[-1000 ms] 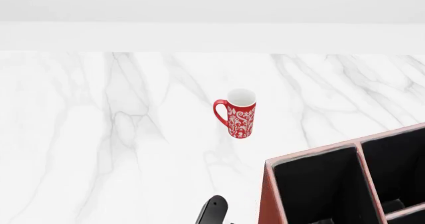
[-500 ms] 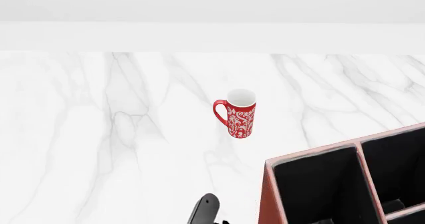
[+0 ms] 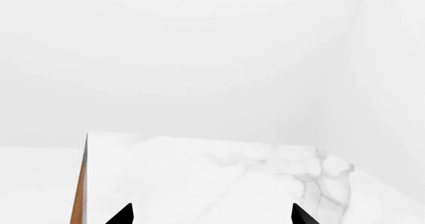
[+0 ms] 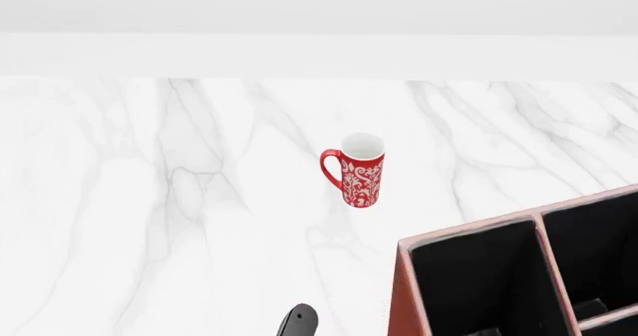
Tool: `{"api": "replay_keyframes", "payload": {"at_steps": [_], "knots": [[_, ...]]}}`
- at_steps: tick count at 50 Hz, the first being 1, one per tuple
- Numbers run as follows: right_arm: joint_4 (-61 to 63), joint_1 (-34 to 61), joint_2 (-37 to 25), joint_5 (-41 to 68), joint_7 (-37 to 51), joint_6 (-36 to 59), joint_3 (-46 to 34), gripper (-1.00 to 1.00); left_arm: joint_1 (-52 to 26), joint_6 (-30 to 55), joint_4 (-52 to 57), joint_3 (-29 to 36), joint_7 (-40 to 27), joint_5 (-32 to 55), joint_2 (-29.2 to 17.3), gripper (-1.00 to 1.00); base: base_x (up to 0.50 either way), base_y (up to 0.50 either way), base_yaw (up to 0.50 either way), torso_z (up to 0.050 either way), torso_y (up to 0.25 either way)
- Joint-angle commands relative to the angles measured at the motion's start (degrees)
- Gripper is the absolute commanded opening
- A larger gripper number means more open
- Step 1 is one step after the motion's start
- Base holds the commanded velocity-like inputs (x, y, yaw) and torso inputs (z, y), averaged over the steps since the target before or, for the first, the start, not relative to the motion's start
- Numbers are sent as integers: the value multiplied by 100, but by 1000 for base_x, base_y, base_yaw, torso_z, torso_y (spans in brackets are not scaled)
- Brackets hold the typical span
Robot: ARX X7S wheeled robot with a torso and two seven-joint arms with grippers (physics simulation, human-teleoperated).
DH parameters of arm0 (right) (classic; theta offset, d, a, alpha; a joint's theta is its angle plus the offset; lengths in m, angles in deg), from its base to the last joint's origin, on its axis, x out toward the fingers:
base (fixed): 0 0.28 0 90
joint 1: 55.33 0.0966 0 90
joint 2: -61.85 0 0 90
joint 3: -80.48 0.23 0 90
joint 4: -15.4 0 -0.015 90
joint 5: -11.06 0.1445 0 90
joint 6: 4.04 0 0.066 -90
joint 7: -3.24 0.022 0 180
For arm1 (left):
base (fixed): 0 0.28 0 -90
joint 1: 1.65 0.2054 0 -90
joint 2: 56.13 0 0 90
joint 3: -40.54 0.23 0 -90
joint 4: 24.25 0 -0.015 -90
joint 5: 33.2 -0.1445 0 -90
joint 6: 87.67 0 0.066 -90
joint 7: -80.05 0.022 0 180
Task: Pick up the book and place it in the left compartment of the caddy.
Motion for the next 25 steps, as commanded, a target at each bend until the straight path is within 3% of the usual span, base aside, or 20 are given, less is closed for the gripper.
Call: {"api": "replay_keyframes", "payload": {"at_steps": [1, 12, 13, 25], "knots": [[-187, -3, 91, -80, -94, -110, 22, 100, 25, -141, -73, 229, 264, -224, -63, 100, 0, 0, 0, 0, 0], [-401, 3, 146, -32, -32, -109, 98, 100, 35, -151, -90, 234, 248, -222, -75, 100, 0, 0, 0, 0, 0], [-425, 5, 167, -4, 31, -62, 144, -100, 34, -150, -92, 236, 247, -221, -76, 100, 0, 0, 0, 0, 0], [-381, 13, 125, 96, 90, 25, 232, -100, 43, -186, -88, 232, 221, -244, -73, 100, 0, 0, 0, 0, 0]]}}
